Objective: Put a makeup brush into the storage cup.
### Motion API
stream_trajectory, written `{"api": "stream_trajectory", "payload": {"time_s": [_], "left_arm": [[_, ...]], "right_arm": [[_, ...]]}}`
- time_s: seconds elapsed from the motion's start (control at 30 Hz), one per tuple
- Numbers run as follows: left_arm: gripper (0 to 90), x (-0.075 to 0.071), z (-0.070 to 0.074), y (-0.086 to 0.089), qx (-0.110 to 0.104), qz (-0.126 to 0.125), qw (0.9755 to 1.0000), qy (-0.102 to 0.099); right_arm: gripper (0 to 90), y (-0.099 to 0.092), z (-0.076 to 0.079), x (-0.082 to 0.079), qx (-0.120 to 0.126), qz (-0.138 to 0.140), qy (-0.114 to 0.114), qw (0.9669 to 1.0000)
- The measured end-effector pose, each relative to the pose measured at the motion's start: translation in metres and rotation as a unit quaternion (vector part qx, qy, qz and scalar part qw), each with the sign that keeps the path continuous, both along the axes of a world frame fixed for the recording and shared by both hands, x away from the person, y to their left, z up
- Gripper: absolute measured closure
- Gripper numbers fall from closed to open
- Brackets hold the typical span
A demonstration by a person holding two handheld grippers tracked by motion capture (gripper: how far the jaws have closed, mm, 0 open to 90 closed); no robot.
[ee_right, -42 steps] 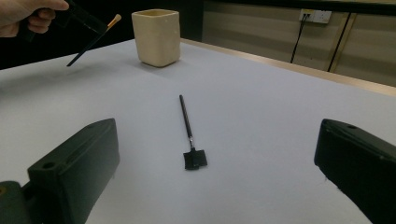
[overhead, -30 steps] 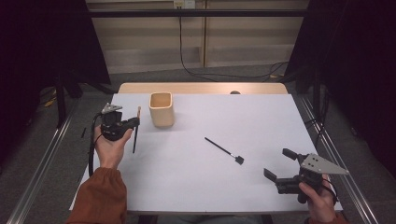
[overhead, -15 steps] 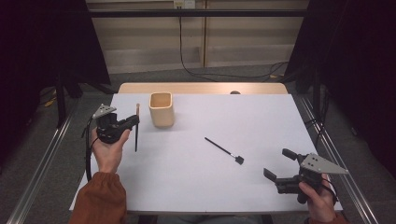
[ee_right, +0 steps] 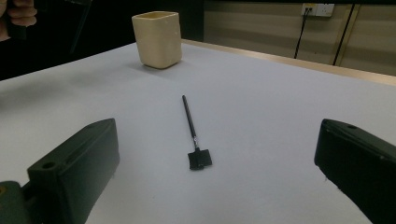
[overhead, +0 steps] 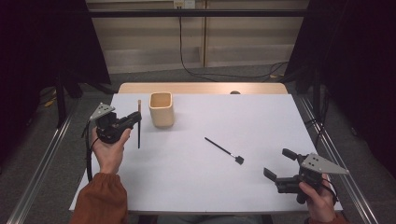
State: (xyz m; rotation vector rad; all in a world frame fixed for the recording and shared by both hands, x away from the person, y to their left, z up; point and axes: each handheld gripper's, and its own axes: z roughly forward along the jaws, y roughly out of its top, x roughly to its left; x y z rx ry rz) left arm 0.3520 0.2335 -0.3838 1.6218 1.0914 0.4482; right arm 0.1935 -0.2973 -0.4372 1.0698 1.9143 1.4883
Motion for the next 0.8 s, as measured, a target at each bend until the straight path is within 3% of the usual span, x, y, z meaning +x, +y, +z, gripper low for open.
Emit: {"api": "stream_trajectory", "payload": {"time_s": [0.23, 0.3, 0.47, 0.8], "left_arm": [[84.2, 0.001, 0.008, -0.007, 0.011, -0.006, 0.9998, -0.017], [84.1, 0.000, 0.011, -0.011, 0.025, -0.009, 0.9993, -0.027], [84.1, -0.001, 0.021, -0.017, 0.022, -0.017, 0.9988, -0.041], [84.1, 0.004, 0.030, -0.024, 0.020, -0.030, 0.9986, -0.038]], "right_arm": [[0.0, 0.000, 0.000, 0.000, 0.008, -0.003, 0.005, 0.9999], [0.0, 0.000, -0.001, 0.000, 0.010, -0.003, 0.006, 0.9999], [0.0, 0.000, 0.000, 0.000, 0.014, -0.003, 0.006, 0.9999], [0.0, 0.000, -0.001, 0.000, 0.015, -0.002, 0.009, 0.9998]]}}
